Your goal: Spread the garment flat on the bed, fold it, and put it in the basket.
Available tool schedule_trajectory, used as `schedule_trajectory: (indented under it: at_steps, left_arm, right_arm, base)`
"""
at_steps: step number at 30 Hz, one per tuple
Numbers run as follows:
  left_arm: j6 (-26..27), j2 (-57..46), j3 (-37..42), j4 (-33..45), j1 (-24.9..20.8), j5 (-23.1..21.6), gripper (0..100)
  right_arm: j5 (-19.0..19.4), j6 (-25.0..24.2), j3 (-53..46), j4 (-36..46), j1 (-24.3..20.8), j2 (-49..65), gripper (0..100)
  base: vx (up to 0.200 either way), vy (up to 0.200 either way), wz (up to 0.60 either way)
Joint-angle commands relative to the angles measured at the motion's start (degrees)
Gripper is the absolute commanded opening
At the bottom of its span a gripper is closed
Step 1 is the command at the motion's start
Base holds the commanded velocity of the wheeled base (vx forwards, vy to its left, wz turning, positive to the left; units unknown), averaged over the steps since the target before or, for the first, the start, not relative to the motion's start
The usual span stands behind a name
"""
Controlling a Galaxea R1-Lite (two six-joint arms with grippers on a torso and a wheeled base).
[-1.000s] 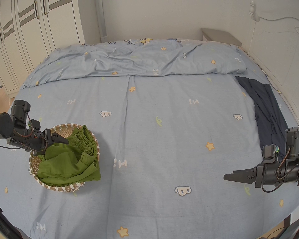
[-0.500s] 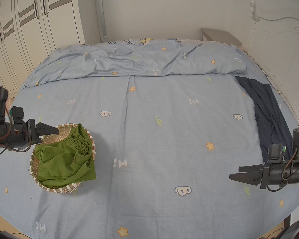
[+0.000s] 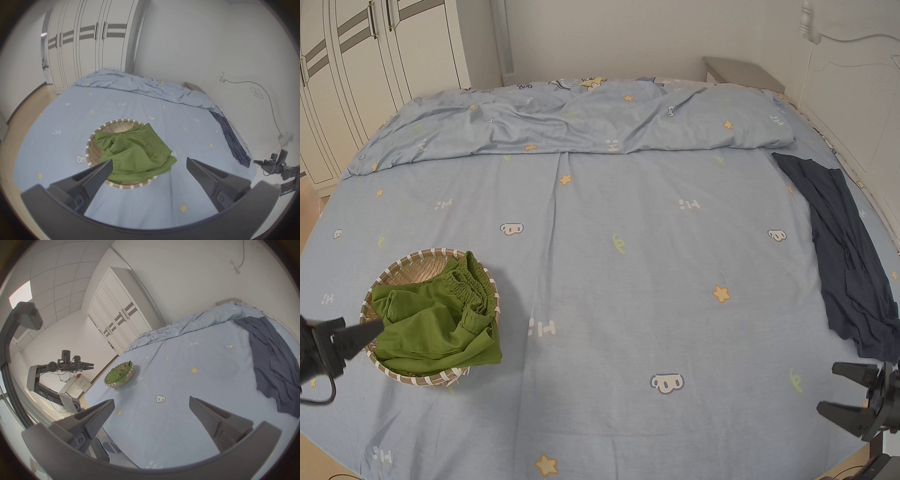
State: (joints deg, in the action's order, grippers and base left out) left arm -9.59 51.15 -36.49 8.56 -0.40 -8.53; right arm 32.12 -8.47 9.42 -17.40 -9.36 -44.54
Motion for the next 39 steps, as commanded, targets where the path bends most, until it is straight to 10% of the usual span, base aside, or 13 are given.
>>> schedule_trajectory:
  at_steps: [1,7,13,22,28,30,33,39]
  left_arm:
    - [1.9,-18.3,13.7,-5.9,-1.7,5.3,100]
    - [3.4,-38.8,27.8,-6.7,-1.4,9.9,100]
    - [3.9,-49.3,32.3,-3.1,1.2,11.1,100]
    - [-2.2,-49.8,35.3,-7.6,1.4,13.5,100]
    - [-1.6,-50.4,36.0,-10.4,0.8,15.0,100]
    - [6.3,-50.4,36.1,-10.3,0.7,13.3,100]
    - [15.0,-50.4,36.5,-8.6,0.6,7.9,100]
    - [12.4,-50.4,36.4,-8.3,0.4,6.2,100]
  right_arm:
    - [-0.1,0.3,-7.9,3.3,1.9,18.4,100]
    - [-0.2,-0.9,-5.0,23.6,-0.6,37.1,100]
    - [-3.5,-1.5,-4.3,25.0,0.0,39.1,100]
    - [-19.8,-1.5,-5.0,23.5,0.1,39.0,100]
    - [-42.1,0.7,-9.4,14.1,0.1,39.1,100]
    - [-46.9,2.5,-9.4,14.0,0.1,39.1,100]
    - [-47.1,5.2,-9.4,13.9,0.8,39.1,100]
    - [-41.0,15.8,-9.4,13.9,11.8,40.0,100]
  base:
    - [0.0,0.0,0.0]
    - [0.0,0.0,0.0]
    - [0.0,0.0,0.0]
    - [0.0,0.0,0.0]
    - [0.0,0.0,0.0]
    - [0.0,0.0,0.0]
    - [0.0,0.0,0.0]
    - [0.0,0.0,0.0]
